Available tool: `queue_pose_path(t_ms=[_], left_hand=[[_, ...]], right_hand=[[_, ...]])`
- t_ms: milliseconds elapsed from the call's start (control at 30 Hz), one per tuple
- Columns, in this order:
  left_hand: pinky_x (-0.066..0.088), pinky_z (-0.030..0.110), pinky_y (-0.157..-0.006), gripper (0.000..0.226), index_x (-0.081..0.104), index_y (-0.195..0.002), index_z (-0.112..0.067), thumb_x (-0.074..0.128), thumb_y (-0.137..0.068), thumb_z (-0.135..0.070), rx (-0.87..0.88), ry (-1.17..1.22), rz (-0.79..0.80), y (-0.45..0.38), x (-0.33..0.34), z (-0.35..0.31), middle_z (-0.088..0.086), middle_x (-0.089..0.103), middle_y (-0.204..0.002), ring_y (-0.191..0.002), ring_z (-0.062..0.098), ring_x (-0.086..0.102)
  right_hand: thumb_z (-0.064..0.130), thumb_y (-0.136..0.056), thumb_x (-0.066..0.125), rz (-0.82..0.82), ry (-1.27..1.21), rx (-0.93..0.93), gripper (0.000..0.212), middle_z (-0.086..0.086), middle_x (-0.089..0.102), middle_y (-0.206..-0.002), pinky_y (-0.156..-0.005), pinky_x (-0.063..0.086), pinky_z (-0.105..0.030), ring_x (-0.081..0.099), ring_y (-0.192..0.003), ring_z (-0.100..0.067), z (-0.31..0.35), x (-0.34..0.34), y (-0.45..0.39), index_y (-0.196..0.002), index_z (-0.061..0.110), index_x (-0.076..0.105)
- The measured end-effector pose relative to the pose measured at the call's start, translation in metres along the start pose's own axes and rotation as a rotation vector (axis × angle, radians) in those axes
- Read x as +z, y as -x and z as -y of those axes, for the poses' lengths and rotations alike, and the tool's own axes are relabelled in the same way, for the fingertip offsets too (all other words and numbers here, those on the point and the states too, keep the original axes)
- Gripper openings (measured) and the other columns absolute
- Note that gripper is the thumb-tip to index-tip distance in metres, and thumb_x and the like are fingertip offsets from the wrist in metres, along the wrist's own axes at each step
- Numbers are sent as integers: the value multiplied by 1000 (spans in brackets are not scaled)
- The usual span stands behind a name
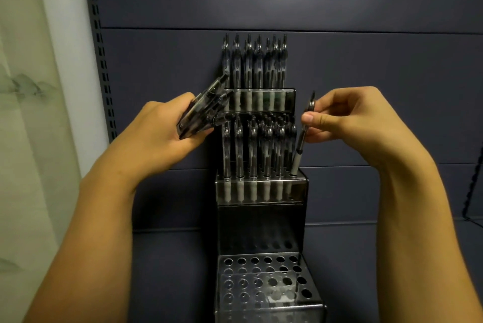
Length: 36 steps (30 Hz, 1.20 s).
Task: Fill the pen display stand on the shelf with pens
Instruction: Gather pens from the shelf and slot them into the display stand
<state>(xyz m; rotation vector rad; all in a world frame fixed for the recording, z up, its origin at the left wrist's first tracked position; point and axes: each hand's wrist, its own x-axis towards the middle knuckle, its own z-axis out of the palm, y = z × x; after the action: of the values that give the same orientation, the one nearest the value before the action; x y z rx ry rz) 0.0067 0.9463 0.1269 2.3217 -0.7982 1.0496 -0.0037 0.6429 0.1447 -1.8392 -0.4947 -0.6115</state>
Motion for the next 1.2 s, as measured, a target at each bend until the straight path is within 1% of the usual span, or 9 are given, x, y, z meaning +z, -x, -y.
queue_pose_path(t_ms=[133, 233, 367, 533, 700, 767, 900, 1033, 1200], left_hand=[[36, 26, -52, 25, 48, -79, -31, 71, -90, -32, -24, -3, 4, 1, 1, 2, -5, 52, -63, -60, 15, 51], [36, 29, -52, 24, 49, -80, -29, 71, -90, -31, -25, -6, 5, 0, 1, 2, -5, 52, -63, -61, 15, 51], [37, 32, -52, 26, 48, -79, -30, 71, -90, -30, -31, -11, 1, 0, 0, 3, -5, 52, -62, -62, 15, 51], [36, 29, -52, 23, 49, -81, -28, 70, -90, -34, -62, -27, 30, 2, 2, 0, -5, 52, -64, -60, 12, 51], [34, 18, -51, 26, 47, -79, -33, 70, -91, -32, -93, -44, 68, 10, 4, -6, -7, 52, -63, -58, 6, 51], [34, 18, -50, 30, 44, -77, -33, 70, -91, -31, -110, -61, 84, 15, 4, -7, -6, 52, -64, -59, 5, 51], [32, 23, -52, 31, 43, -77, -34, 71, -92, -30, -155, -98, 100, 26, -2, -8, -8, 53, -65, -60, 4, 51], [35, 27, -52, 27, 46, -80, -30, 69, -92, -29, -178, -111, 110, 43, -12, -12, -6, 54, -69, -58, 10, 50], [35, 30, -52, 22, 50, -88, -19, 70, -92, -27, -142, -95, 162, 72, -13, -15, -2, 55, -68, -60, 14, 53]], right_hand=[[25, -67, 81, 13, 56, 33, 37, -17, 75, -75, -69, 63, -34, 77, -70, -28, 1, 2, 0, -87, -4, 69], [19, -71, 84, 101, 130, 96, 28, -13, 75, -70, -72, 64, -40, 77, -70, -28, 0, 7, 0, -83, -1, 69], [15, -78, 84, 200, 224, 172, 25, -12, 76, -72, -78, 63, -42, 77, -71, -26, 0, 8, 1, -86, -2, 68], [20, -79, 84, 233, 302, 202, 26, -11, 76, -72, -79, 63, -40, 77, -70, -23, 2, 9, 3, -87, -1, 70], [26, -76, 85, 270, 385, 178, 26, -6, 76, -70, -72, 60, -30, 76, -68, -16, 5, 8, 4, -84, 4, 73], [28, -76, 84, 290, 421, 174, 26, -3, 76, -70, -71, 58, -28, 76, -67, -14, 5, 7, 6, -84, 7, 74], [34, -78, 84, 262, 471, 168, 23, 1, 76, -71, -71, 59, -28, 74, -67, -9, 6, 4, 16, -86, 14, 75], [46, -80, 81, 171, 531, 134, 29, 1, 75, -79, -74, 59, -31, 72, -74, -13, 10, 4, 41, -88, 19, 73], [43, -85, 77, 87, 629, 66, 28, 5, 70, -87, -65, 48, -16, 64, -82, -5, 19, 13, 79, -98, 19, 70]])
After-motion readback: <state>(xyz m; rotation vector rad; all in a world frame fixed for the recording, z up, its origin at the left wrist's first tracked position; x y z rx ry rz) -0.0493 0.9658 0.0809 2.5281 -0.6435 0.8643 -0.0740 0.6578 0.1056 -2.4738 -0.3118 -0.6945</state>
